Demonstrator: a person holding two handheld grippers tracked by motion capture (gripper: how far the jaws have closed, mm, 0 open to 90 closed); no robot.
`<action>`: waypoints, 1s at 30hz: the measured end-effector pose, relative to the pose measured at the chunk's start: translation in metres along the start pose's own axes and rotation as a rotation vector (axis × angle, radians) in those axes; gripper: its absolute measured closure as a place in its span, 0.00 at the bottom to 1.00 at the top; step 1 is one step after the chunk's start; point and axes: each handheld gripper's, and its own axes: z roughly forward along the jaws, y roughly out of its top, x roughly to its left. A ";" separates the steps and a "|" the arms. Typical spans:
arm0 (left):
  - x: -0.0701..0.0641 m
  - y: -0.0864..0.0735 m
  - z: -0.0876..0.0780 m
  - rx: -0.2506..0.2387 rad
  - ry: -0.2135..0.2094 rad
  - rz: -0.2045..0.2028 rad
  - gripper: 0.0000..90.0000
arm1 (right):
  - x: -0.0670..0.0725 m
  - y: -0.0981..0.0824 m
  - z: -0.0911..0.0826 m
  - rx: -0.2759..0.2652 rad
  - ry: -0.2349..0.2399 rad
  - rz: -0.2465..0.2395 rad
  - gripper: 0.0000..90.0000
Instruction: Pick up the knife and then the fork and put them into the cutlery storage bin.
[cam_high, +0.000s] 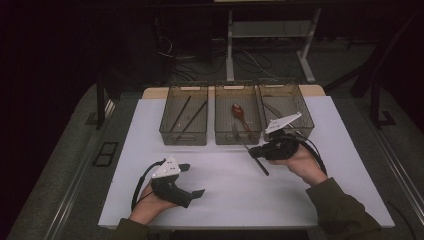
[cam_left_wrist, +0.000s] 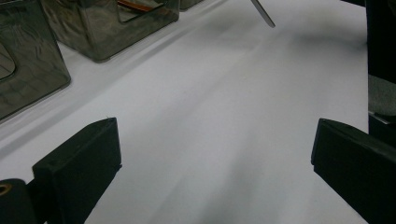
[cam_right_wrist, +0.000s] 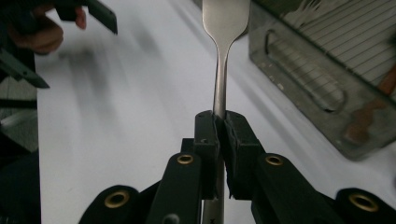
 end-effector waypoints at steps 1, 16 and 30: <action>0.000 0.000 0.000 0.001 0.000 0.000 0.01 | -0.002 -0.001 -0.002 -0.018 -0.006 0.003 0.93; 0.001 -0.001 0.001 0.000 -0.004 -0.008 0.01 | -0.022 -0.008 -0.028 -0.189 -0.078 0.033 0.93; 0.001 -0.002 0.003 0.005 -0.006 -0.013 0.01 | -0.040 -0.012 -0.052 -0.271 -0.158 0.063 0.93</action>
